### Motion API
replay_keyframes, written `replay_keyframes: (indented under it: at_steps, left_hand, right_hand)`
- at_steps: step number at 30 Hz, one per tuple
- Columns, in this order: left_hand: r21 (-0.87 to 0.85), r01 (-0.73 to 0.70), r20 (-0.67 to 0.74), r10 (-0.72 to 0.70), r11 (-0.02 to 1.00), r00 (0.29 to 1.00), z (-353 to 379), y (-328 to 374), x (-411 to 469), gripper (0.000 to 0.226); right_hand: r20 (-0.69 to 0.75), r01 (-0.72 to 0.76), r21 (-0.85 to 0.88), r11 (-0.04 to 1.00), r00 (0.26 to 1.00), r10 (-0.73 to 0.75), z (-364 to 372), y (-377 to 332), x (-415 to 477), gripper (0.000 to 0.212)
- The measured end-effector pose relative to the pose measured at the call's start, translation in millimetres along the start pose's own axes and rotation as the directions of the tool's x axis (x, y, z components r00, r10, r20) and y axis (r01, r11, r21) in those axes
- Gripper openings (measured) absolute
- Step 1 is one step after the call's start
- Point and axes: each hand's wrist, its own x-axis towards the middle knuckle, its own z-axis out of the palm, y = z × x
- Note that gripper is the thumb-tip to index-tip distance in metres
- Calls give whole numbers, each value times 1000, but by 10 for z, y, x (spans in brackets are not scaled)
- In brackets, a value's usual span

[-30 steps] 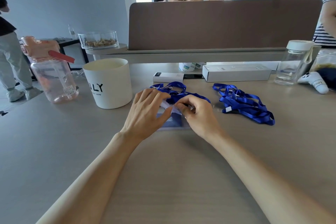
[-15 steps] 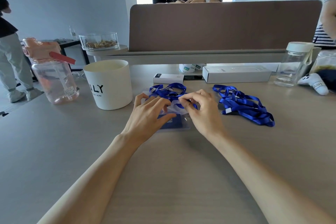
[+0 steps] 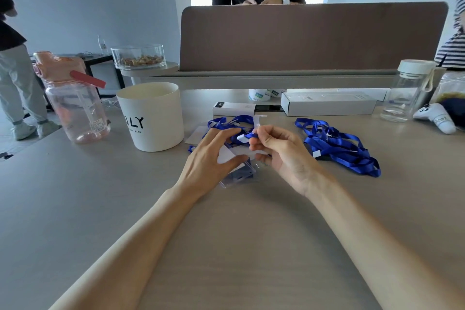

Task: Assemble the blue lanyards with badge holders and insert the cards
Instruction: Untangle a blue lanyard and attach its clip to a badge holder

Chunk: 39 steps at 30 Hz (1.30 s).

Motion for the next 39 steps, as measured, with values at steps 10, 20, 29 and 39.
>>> replay_keyframes:
  at_steps: [10, 20, 29, 39]
  left_hand:
    - [125, 371, -123, -357, 920, 926, -51, -152, 35, 11]
    - [-209, 624, -110, -652, 753, 750, -113, -267, 84, 17]
    - [-501, 506, -212, -667, 702, 715, -193, -363, 138, 26]
    - [280, 64, 160, -112, 958, 981, 31, -238, 0, 68]
  right_hand:
    - [-245, 54, 282, 958, 969, 18, -130, -7, 84, 16]
    - [-427, -40, 258, 965, 891, 151, -202, 85, 145, 20]
    - [-582, -30, 183, 983, 802, 133, -301, 92, 201, 30]
    - [-383, -1, 242, 970, 919, 97, -131, 45, 138, 18]
